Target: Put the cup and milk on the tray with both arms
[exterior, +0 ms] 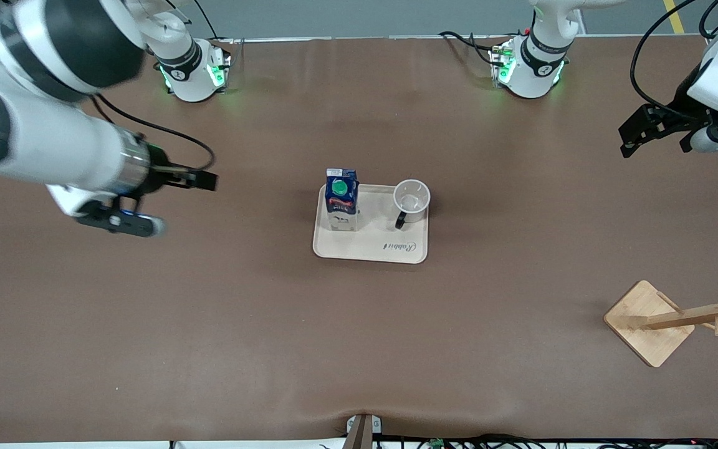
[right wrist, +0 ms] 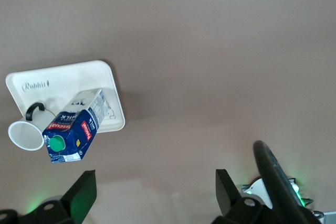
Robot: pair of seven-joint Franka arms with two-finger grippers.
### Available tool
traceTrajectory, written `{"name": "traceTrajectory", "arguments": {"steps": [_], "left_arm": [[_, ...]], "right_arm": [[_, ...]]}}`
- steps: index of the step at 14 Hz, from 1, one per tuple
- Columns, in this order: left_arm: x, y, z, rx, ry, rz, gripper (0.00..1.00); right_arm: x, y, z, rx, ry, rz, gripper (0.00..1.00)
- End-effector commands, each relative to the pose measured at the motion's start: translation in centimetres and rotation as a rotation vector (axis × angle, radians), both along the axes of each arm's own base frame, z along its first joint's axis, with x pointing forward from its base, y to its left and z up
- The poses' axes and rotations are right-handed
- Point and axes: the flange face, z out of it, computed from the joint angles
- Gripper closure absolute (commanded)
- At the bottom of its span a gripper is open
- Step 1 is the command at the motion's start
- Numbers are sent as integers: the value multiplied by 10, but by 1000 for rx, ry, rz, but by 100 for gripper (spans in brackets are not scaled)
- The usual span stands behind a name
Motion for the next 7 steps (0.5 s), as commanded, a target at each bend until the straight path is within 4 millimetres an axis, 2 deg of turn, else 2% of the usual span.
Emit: {"name": "traceTrajectory", "arguments": {"steps": [1, 3, 6, 7], "left_arm": [[-4, 3, 6, -6, 13, -13, 0], [-4, 2, 6, -6, 14, -13, 0], [-6, 1, 5, -5, 30, -18, 0], [-6, 1, 4, -4, 36, -18, 0]], "right_arm": [[-28, -55, 43, -46, -52, 98, 0], [-47, -88, 61, -60, -74, 95, 0], [-62, -148, 64, -75, -64, -8, 0], [-67, -157, 65, -69, -82, 1, 0]]}}
